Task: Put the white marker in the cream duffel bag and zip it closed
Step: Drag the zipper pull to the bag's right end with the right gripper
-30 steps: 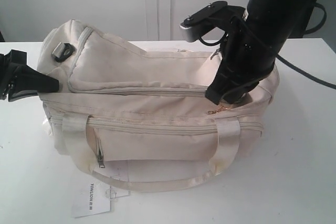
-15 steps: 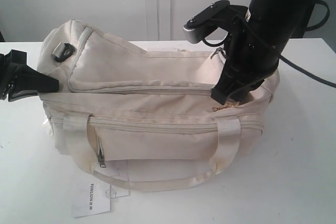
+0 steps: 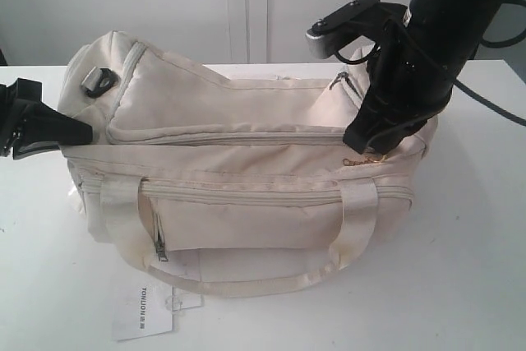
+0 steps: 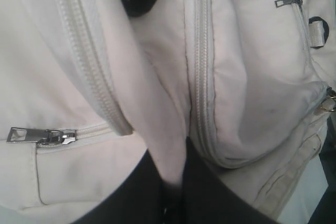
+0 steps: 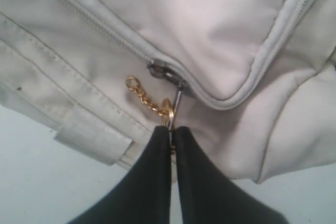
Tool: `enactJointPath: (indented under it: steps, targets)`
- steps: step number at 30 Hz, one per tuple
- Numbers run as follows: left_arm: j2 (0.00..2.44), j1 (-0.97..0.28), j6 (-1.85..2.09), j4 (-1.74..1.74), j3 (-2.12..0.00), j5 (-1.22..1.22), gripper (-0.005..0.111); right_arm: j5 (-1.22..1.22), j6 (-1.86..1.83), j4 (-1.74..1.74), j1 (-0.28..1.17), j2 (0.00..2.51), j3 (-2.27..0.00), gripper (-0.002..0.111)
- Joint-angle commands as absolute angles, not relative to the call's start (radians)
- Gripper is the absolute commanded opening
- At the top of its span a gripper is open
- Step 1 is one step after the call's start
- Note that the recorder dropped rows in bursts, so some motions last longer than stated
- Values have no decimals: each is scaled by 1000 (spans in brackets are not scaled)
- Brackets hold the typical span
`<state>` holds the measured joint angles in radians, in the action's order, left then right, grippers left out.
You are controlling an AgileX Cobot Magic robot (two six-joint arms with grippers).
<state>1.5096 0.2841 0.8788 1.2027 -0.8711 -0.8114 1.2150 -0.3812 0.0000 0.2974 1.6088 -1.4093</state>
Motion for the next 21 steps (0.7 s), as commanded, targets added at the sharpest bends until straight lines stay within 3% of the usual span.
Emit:
enactJointPath:
  steps: [1,4,6,11,13,21]
  targets:
    - [1502,288,896,1206,-870,-814,0,1221,-413,30,284,1596,-1406,0]
    - [1502,288,898,1177,-870,-823,4,1221,-423,55,284,1596,-1406,0]
    - [1500,288,918,1163,-870,-862,19,1221,-425,55,284,1596,-1406,0]
    - [1470,293,887,1064,-907,-944,77,1221,-427,55,284,1596,-1406,0]
    - [1436,312,825,1028,-934,-968,80,1221,-435,61,284,1596,-1406,0]
    - [1222,347,914,1123,-1048,-1048,75,1221,-496,182,284,1596,-1406,0]
